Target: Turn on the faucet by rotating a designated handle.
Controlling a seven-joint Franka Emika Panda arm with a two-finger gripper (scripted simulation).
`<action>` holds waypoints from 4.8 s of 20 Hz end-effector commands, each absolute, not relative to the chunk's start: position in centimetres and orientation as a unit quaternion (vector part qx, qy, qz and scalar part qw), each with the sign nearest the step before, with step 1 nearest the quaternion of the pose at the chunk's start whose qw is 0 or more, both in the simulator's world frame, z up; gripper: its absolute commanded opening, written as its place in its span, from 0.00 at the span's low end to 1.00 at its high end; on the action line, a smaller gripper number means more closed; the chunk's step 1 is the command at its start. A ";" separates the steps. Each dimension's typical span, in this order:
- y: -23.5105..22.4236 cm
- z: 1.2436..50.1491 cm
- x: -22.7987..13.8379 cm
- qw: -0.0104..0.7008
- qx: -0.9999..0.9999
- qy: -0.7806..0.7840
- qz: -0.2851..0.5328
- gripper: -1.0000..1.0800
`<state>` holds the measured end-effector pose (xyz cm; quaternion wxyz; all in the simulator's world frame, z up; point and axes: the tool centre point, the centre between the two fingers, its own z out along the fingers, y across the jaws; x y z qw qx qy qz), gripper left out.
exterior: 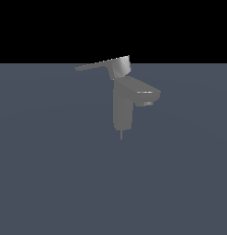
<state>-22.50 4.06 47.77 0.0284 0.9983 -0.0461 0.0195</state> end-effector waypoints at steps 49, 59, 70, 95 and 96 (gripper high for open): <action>12.1 30.2 -1.4 0.069 0.832 -0.549 -0.049 0.00; 10.6 27.1 2.3 0.075 0.776 -0.623 -0.060 0.00; 10.1 26.2 3.3 0.076 0.760 -0.643 -0.063 0.00; 9.2 27.6 -3.3 0.076 0.759 -0.643 -0.063 0.00; 9.1 27.6 -3.6 0.076 0.759 -0.643 -0.063 0.00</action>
